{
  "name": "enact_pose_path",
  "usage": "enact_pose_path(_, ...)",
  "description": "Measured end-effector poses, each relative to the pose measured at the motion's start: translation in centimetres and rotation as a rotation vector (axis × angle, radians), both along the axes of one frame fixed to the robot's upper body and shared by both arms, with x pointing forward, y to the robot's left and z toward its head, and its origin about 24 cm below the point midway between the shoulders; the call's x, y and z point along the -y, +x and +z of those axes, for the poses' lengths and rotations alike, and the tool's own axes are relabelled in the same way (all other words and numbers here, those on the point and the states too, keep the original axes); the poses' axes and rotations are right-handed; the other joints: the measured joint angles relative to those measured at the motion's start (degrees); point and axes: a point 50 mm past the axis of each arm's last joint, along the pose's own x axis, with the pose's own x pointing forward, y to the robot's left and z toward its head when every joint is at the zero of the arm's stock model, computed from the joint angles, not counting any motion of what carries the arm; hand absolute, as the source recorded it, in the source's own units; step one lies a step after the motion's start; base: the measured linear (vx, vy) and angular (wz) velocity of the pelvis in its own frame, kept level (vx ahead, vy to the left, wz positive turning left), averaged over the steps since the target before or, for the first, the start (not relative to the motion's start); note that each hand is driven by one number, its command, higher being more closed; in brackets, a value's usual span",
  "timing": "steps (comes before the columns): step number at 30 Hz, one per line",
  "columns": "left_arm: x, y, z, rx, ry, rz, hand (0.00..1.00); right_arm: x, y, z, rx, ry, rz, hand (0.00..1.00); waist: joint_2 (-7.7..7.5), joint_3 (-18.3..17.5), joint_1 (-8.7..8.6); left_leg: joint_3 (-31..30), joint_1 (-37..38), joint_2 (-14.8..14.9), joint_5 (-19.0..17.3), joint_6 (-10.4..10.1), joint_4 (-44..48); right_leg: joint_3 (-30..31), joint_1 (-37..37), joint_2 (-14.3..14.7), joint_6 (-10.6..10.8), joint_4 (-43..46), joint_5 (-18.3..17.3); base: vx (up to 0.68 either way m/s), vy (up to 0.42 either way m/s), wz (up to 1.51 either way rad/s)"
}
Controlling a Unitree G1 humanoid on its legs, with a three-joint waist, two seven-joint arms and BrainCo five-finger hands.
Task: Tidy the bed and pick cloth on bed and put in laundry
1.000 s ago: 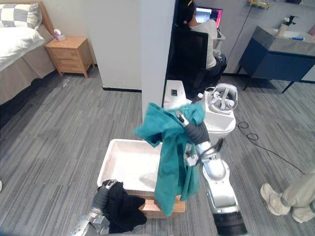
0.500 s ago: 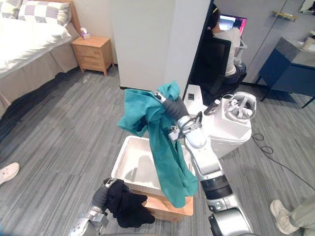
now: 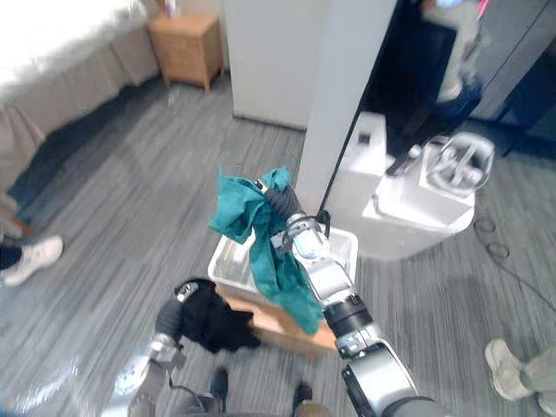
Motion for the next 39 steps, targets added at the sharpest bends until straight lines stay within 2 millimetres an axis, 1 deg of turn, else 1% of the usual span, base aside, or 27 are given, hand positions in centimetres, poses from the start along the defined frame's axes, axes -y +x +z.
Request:
enact_pose_path(1, 0.0, 0.9, 0.9, 0.038, 0.015, -0.008, 1.00, 0.0, 0.6, 0.5, 0.010, -0.011, -0.023, 1.00, 0.00, 2.58, 0.36, 0.05, -1.38, 0.37, 0.66, -0.02, 0.02, -0.30, -1.00, 0.27, -0.30, -0.10, 0.68, -0.08, -0.012, 0.16)
enact_pose_path(3, -0.1, 1.9, 1.9, 0.081, 0.023, 0.012, 1.00, -0.2, 1.3, 1.2, 0.024, -0.024, -0.049, 1.00, -0.23, 4.92, 0.68, 0.01, -3.54, 0.65, 1.80, -0.38, 0.04, -0.48, -2.90, 0.31, -0.31, -0.17, 1.42, -0.05, -0.006, 0.13)
enact_pose_path(4, -0.1, 2.2, 2.2, 0.095, 0.028, 0.015, 1.00, -0.1, 1.8, 1.8, 0.036, -0.028, -0.067, 1.00, -0.15, 6.21, 0.89, -0.09, -4.60, 0.64, 2.73, -0.10, 0.20, -0.74, -3.82, 0.29, -0.39, -0.18, 1.66, 0.00, -0.003, 0.09)
enact_pose_path(7, 0.2, 2.8, 3.0, 0.138, 0.028, 0.017, 1.00, 1.0, 2.8, 2.7, 0.056, -0.022, -0.126, 1.00, 0.61, 7.86, 1.08, 0.16, -5.98, 0.53, 3.56, -0.40, 0.35, -1.20, -4.87, 0.08, -0.42, -0.20, 1.78, 0.04, -0.003, 0.13)
enact_pose_path(8, 0.6, 2.9, 3.3, 0.162, 0.022, 0.006, 1.00, 2.1, 3.1, 2.8, 0.064, -0.031, -0.156, 1.00, 1.37, 8.38, 1.25, 0.17, -6.26, 0.36, 3.56, -0.40, 0.34, -1.34, -5.03, -0.15, -0.41, -0.20, 1.78, 0.02, 0.013, 0.06)
enact_pose_path(11, 0.6, 3.0, 4.0, 0.216, 0.028, 0.011, 1.00, 3.8, 3.5, 2.8, 0.070, -0.037, -0.203, 1.00, 2.35, 8.87, 1.02, 0.48, -7.71, 0.21, 3.55, -0.41, 0.33, -1.19, -6.61, -0.50, -0.28, 0.05, 1.87, 0.00, 0.000, 0.00)
enact_pose_path(12, 0.6, 3.1, 4.2, 0.223, 0.029, 0.010, 1.00, 4.1, 3.6, 2.8, 0.069, -0.037, -0.210, 0.00, 2.53, 9.02, 0.90, 0.52, -7.85, 0.21, 3.56, -0.40, 0.33, -1.17, -6.79, -0.54, -0.25, 0.07, 1.89, 0.00, 0.000, 0.00)
enact_pose_path(14, 0.6, 3.5, 4.7, 0.248, 0.027, 0.004, 1.00, 5.5, 3.7, 1.2, 0.008, -0.046, -0.251, 0.00, 3.11, 9.55, 0.47, 0.77, -7.80, 0.28, 3.54, -0.42, 0.32, -0.93, -6.86, -0.56, -0.24, 0.07, 1.90, 0.02, -0.002, -0.05)
enact_pose_path(15, 0.6, 3.5, 4.8, 0.253, 0.027, 0.003, 1.00, 5.7, 3.7, 0.9, -0.001, -0.044, -0.257, 0.00, 3.16, 9.58, 0.47, 0.84, -7.80, 0.31, 3.52, -0.44, 0.32, -0.84, -6.90, -0.54, -0.24, 0.07, 1.90, 0.03, -0.010, -0.09)
enact_pose_path(17, 0.8, 3.9, 5.3, 0.275, 0.016, -0.007, 1.00, 6.3, 3.4, -0.7, -0.049, -0.055, -0.274, 0.00, 3.36, 9.68, 0.15, 1.27, -7.79, 0.53, 3.46, -0.52, 0.32, -0.49, -7.17, -0.39, -0.24, 0.07, 1.90, 0.03, -0.016, -0.11)
enact_pose_path(20, 1.0, 4.3, 5.9, 0.295, 0.014, -0.021, 1.00, 6.9, 2.8, -2.5, -0.092, -0.069, -0.298, 0.00, 3.38, 9.70, -0.34, 1.47, -7.69, 0.78, 3.40, -0.60, 0.32, -0.27, -7.20, -0.11, -0.26, 0.07, 1.89, 0.03, -0.013, -0.06)
enact_pose_path(21, 1.0, 4.4, 5.9, 0.297, 0.014, -0.021, 1.00, 7.0, 2.7, -2.7, -0.091, -0.079, -0.302, 0.00, 3.38, 9.70, -0.45, 1.51, -7.66, 0.83, 3.39, -0.61, 0.32, -0.24, -7.20, -0.08, -0.27, 0.08, 1.88, 0.03, -0.012, -0.03)
enact_pose_path(23, 0.9, 4.3, 5.8, 0.293, 0.019, -0.018, 1.00, 7.1, 2.6, -2.9, -0.072, -0.093, -0.309, 0.00, 3.38, 9.70, -1.28, 1.78, -7.42, 0.86, 3.39, -0.61, 0.31, -0.02, -7.20, -0.06, -0.27, 0.22, 1.88, 0.02, -0.005, -0.06)
enact_pose_path(26, 0.9, 4.3, 5.8, 0.291, 0.021, -0.016, 1.00, 7.7, 2.4, -2.9, -0.045, -0.101, -0.320, 0.00, 3.40, 9.68, -1.33, 3.08, -6.31, 0.90, 3.16, -0.86, 0.10, 0.66, -6.61, -0.10, -0.35, 0.31, 1.95, 0.02, -0.004, -0.16)
enact_pose_path(27, 0.8, 4.3, 5.7, 0.287, 0.021, -0.010, 1.00, 8.0, 2.1, -3.4, -0.047, -0.105, -0.321, 0.00, 3.41, 9.63, -1.33, 3.43, -5.36, 0.98, 2.55, -1.25, 0.03, 0.93, -5.83, -0.03, -0.36, 0.29, 1.95, 0.02, -0.004, -0.12)
enact_pose_path(29, 0.8, 4.3, 5.7, 0.286, 0.023, -0.008, 1.00, 8.1, 1.9, -3.6, -0.046, -0.108, -0.322, 0.00, 3.41, 9.63, -1.29, 3.81, -4.82, 1.06, 2.11, -1.19, 0.02, 1.24, -5.47, 0.04, -0.36, 0.24, 1.94, 0.02, -0.002, -0.14)
enact_pose_path(31, 0.6, 4.0, 5.4, 0.272, 0.029, -0.005, 1.00, 8.2, 1.3, -3.9, -0.027, -0.110, -0.315, 0.00, 3.36, 9.56, -1.46, 4.86, -3.55, 1.13, 1.46, -0.74, 0.00, 1.99, -4.53, 0.09, -0.35, -0.06, 1.98, 0.04, -0.004, -0.18)
enact_pose_path(32, 0.6, 3.8, 5.2, 0.262, 0.029, -0.005, 1.00, 8.4, 0.9, -4.2, -0.027, -0.114, -0.316, 0.00, 3.31, 9.38, -1.52, 5.09, -2.90, 1.19, 1.06, -0.44, 0.01, 2.08, -3.82, 0.15, -0.35, -0.39, 1.98, 0.06, -0.003, -0.07)
enact_pose_path(34, 0.6, 3.6, 5.1, 0.254, 0.029, -0.005, 1.00, 8.6, 0.3, -4.9, -0.031, -0.131, -0.317, 0.00, 3.21, 9.17, -1.45, 5.48, -1.89, 1.32, 0.83, -0.58, 0.01, 2.23, -2.63, 0.29, -0.36, -1.09, 2.00, 0.07, -0.005, -0.07)
enact_pose_path(36, 0.5, 3.2, 4.8, 0.242, 0.028, -0.007, 1.00, 8.6, -0.3, -5.6, -0.045, -0.128, -0.313, 0.00, 2.96, 7.89, -1.40, 5.92, -1.57, 1.43, 0.57, -0.75, 0.01, 2.55, -2.29, 0.44, -0.37, -1.50, 1.99, 0.09, -0.007, -0.08)
enact_pose_path(37, 0.4, 2.8, 4.3, 0.216, 0.028, -0.005, 1.00, 8.7, -0.9, -6.3, -0.058, -0.133, -0.312, 0.00, 2.77, 6.54, -1.35, 6.12, -1.21, 1.44, 0.72, -0.51, 0.02, 2.70, -1.86, 0.49, -0.37, -1.92, 1.99, 0.13, -0.005, -0.04)
enact_pose_path(39, 0.3, 2.5, 3.9, 0.193, 0.028, -0.002, 1.00, 8.8, -1.5, -7.0, -0.078, -0.130, -0.313, 0.00, 2.51, 5.85, -1.47, 6.48, 0.40, 1.39, 0.67, -0.60, 0.06, 2.82, 0.16, 0.52, -0.38, -2.62, 1.98, 0.12, 0.001, 0.00)
